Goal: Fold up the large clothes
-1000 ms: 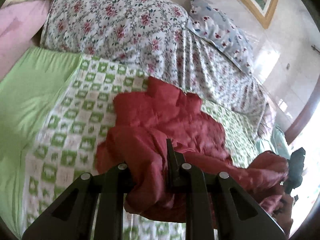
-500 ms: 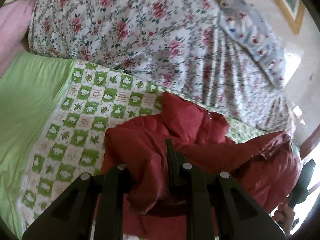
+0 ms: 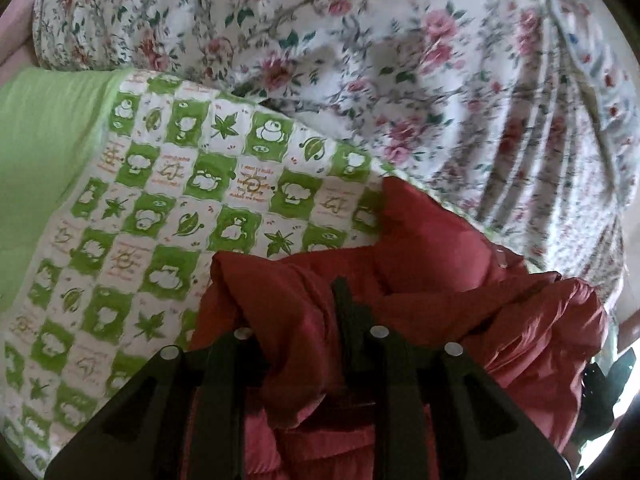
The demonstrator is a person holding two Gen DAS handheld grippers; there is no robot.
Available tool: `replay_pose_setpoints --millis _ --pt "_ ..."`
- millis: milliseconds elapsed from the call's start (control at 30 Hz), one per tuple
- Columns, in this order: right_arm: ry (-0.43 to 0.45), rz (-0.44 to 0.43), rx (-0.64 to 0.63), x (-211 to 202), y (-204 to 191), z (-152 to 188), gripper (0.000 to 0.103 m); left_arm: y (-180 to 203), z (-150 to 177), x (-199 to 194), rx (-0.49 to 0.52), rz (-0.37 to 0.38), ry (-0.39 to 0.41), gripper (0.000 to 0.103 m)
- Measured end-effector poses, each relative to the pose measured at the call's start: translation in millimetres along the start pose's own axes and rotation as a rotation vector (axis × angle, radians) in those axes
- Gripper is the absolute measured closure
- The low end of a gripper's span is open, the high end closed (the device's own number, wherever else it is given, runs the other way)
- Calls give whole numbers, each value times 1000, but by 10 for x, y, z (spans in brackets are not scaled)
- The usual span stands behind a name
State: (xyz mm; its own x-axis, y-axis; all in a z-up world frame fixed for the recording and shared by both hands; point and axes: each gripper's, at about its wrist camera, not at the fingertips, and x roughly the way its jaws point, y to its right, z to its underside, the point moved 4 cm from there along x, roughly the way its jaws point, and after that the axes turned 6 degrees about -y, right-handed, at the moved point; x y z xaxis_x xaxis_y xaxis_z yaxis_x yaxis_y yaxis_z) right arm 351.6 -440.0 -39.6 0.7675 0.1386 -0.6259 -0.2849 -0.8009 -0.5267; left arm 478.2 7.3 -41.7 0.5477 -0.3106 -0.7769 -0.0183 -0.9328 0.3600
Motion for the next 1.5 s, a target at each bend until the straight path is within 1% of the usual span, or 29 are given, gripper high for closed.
replay_pose_setpoints --millis 67,133,200,300,367,433,467,500,533,600,633,667,733,767,833,900,967,1000,1033,1100,1200,1233,1267,1300,1333,1367,1433,1467,1500 --pt "-1 3 8 148 60 10 77 33 -23 112 20 -19 -3 81" --pt "1 -15 40 258 147 19 77 24 -52 188 12 -12 -12 80" --pt "-5 -26 73 320 217 6 77 9 -83 205 1 -3 -19 80" --pt "-15 -10 79 368 238 -33 77 13 -111 146 1 7 -31 79" --pt "-15 -3 74 377 229 -48 77 1 -111 16 6 25 -20 76" --pt "-12 0 70 382 224 -46 77 -13 -77 -187 14 64 -4 71" --pt "-9 0 71 379 229 -43 77 -23 -50 -304 20 74 11 66" --pt "-8 2 72 381 229 -43 77 -49 -7 -465 23 73 39 60" --pt "-7 4 74 388 229 -48 77 -59 20 -578 26 76 58 57" --pt "-3 10 83 387 242 -54 77 -87 106 -838 38 99 107 55" --pt "-3 13 86 392 240 -60 77 -75 195 -978 57 118 123 55" --pt "-2 18 85 393 234 -61 77 -50 239 -1023 73 124 121 55" --pt "1 38 72 393 200 -67 77 81 434 -1092 136 153 104 55" --pt "2 47 65 391 187 -71 77 174 518 -1075 171 169 94 55" --pt "4 72 40 386 130 -88 76 395 765 -998 259 179 51 55" --pt "10 95 12 371 62 -128 76 562 947 -934 326 188 26 55" --pt "13 101 -7 366 -5 -194 75 736 1122 -832 392 151 19 55" --pt "15 100 -10 367 -32 -231 75 772 1202 -790 433 122 -17 55" --pt "18 97 -9 363 -54 -266 75 809 1249 -749 453 98 -5 55" --pt "19 86 -6 357 -102 -343 75 829 1266 -690 472 40 15 55" --pt "-12 54 22 340 -150 -376 68 769 1153 -500 445 -55 17 55" --pt "-11 28 36 298 -158 -363 59 745 1110 -434 434 -85 21 55" --pt "-6 2 48 233 -165 -340 53 719 1093 -388 427 -100 21 55" --pt "3 -15 52 130 -179 -316 50 700 1074 -353 423 -109 20 54" --pt "18 -22 43 28 -202 -291 41 698 1065 -322 424 -118 24 54" --pt "54 -25 13 -138 -251 -246 32 704 1060 -302 426 -128 33 53" --pt "106 -24 -69 -375 -380 -149 28 721 1060 -270 428 -142 44 53" --pt "128 -16 -144 -498 -492 -47 28 741 1085 -289 427 -145 46 53" --pt "125 -12 -199 -544 -581 32 28 741 1084 -278 421 -147 47 53"
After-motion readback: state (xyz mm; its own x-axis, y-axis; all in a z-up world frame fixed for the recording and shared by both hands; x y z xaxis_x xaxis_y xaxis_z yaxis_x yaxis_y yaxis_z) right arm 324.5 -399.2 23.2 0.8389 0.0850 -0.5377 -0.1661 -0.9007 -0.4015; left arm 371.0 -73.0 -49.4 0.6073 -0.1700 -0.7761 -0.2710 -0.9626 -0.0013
